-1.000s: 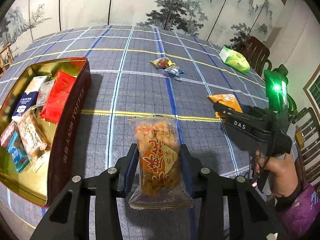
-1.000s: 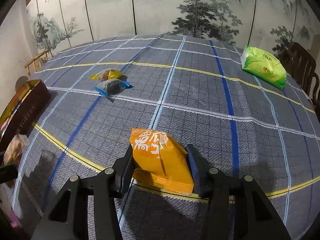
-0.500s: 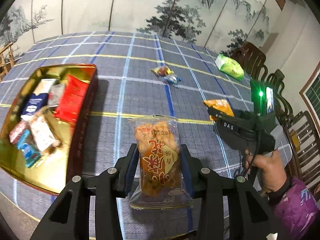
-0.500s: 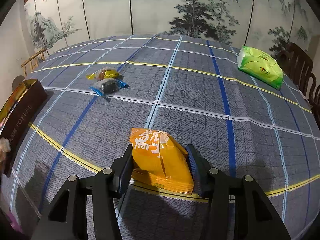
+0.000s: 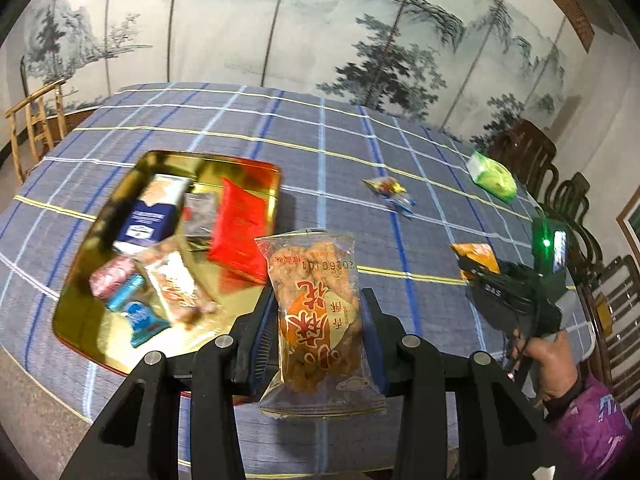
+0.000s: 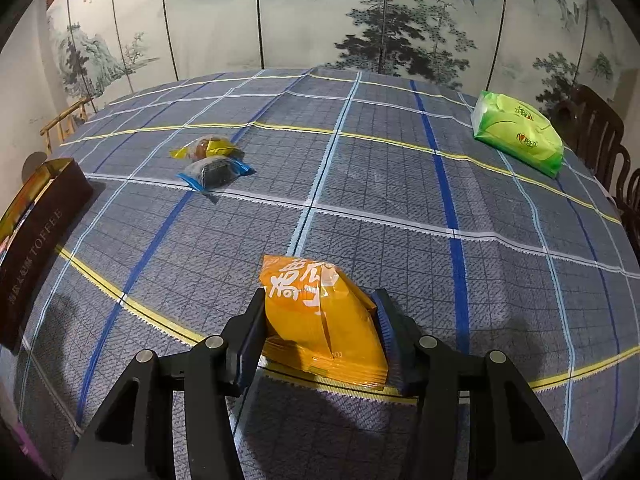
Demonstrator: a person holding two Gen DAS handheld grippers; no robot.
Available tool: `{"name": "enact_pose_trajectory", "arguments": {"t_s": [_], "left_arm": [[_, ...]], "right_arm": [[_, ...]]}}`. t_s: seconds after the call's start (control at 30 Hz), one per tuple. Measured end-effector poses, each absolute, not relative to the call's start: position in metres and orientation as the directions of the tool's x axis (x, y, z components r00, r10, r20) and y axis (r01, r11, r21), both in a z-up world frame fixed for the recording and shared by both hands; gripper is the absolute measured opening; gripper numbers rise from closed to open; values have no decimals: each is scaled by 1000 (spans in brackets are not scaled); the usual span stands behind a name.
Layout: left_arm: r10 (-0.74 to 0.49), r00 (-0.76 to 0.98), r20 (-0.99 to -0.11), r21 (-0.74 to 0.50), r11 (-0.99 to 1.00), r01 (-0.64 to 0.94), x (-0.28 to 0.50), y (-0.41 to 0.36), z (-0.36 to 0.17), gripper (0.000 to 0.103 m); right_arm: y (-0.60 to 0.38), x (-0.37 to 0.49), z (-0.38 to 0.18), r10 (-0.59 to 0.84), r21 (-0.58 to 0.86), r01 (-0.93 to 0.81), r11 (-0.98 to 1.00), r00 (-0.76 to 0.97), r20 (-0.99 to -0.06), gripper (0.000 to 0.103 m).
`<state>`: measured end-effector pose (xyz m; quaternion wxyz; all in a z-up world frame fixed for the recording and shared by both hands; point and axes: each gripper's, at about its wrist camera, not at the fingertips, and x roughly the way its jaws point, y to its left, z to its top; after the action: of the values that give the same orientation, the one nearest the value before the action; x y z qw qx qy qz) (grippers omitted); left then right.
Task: Organize snacks
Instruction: 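Carry the clear twisted-dough bag over the gold tin and lower it with the left gripper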
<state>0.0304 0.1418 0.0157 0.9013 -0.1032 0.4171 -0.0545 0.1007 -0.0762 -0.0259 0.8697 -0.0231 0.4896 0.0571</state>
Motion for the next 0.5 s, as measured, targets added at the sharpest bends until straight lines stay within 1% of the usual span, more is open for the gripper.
{"name": "enact_pose_trajectory", "arguments": {"t_s": [0.33, 0.5], "left_arm": [[-114, 656, -746, -188, 981, -43, 37, 165, 10, 37], [-86, 652, -753, -168, 984, -64, 40, 171, 4, 37]], "right_arm": [[-76, 101, -26, 75, 15, -121, 993, 514, -855, 52], [-76, 101, -26, 75, 15, -120, 993, 514, -855, 54]]}}
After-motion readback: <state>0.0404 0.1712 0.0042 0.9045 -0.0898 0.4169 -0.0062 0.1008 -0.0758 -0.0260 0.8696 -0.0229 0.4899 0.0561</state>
